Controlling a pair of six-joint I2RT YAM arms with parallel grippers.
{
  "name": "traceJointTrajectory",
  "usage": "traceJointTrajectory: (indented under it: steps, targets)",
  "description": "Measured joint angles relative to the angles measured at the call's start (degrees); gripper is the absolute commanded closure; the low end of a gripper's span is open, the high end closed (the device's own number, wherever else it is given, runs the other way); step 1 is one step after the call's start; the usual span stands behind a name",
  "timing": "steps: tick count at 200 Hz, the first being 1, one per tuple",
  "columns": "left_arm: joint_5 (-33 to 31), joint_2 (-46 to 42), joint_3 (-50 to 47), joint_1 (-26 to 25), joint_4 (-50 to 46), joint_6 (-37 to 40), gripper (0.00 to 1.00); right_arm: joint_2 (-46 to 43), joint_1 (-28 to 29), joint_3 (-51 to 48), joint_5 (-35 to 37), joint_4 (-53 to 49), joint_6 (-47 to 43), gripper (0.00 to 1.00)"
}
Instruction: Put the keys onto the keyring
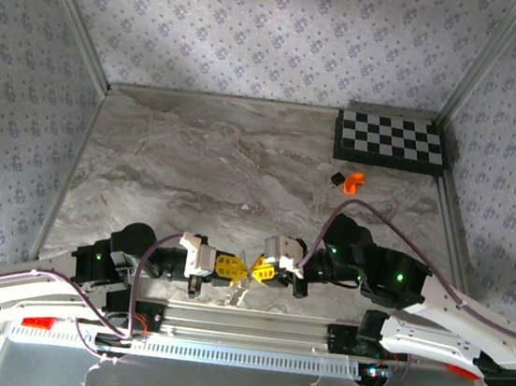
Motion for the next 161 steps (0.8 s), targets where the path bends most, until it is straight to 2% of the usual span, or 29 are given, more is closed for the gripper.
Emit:
traceJointTrajectory:
  steps: [24, 54, 72, 112, 161]
  targets:
    - [0.39, 0.0, -0.31, -0.02, 1.53, -0.42, 1.0, -0.07, 0.0, -0.22, -0.35, 0.81, 0.07, 0.85]
    - [0.35, 0.0, -0.59, -0.02, 2.69, -0.63, 1.0, -1.38, 0.11, -1.51, -0.17, 2.36, 0.37, 0.69]
    - [-0.28, 0.0, -0.83, -0.07, 3.04, -0.63, 1.0, -3.87, 0.22, -2.95, 0.37, 3.32, 0.44, 0.64]
    - [-1.64, 0.0, -1.55, -0.07, 3.39, -0.61, 1.0, -7.91, 0.22, -3.63, 1.84, 5.14, 0.72, 0.63]
    - [-1.97, 0.0, -1.73, -0.07, 3.45, -0.63, 1.0, -7.72, 0.24, -5.14, 2.27, 8.55, 1.79, 0.63]
